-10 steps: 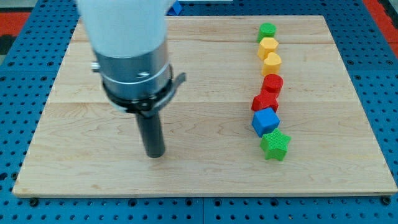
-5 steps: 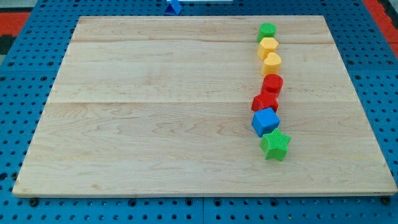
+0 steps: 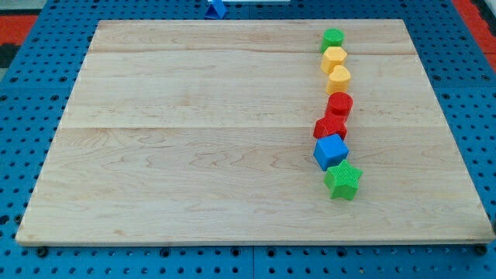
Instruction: Adjust the blue cube and red star to the vertical line
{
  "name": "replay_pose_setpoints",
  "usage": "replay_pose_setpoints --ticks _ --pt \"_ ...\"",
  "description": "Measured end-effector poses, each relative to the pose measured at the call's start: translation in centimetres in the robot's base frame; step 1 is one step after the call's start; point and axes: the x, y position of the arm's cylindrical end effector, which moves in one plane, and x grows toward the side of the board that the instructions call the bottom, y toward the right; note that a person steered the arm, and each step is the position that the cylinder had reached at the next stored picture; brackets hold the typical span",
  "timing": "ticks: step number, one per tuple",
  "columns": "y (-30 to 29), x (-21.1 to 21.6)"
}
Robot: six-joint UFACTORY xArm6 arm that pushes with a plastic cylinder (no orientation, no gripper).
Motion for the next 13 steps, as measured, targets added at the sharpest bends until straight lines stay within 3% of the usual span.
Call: replay_pose_setpoints --ticks 1,3,4,5,7,8,12,13 --pt "-0.8 0.0" --pt "-14.5 0.0" --pt "-26.5 0.0" --pt "-31.6 -2.3" --pt "-28.8 -11.4" --pt "-27.1 -12.8" --pt "-20.1 -12.8" --pt "-23.7 -12.8"
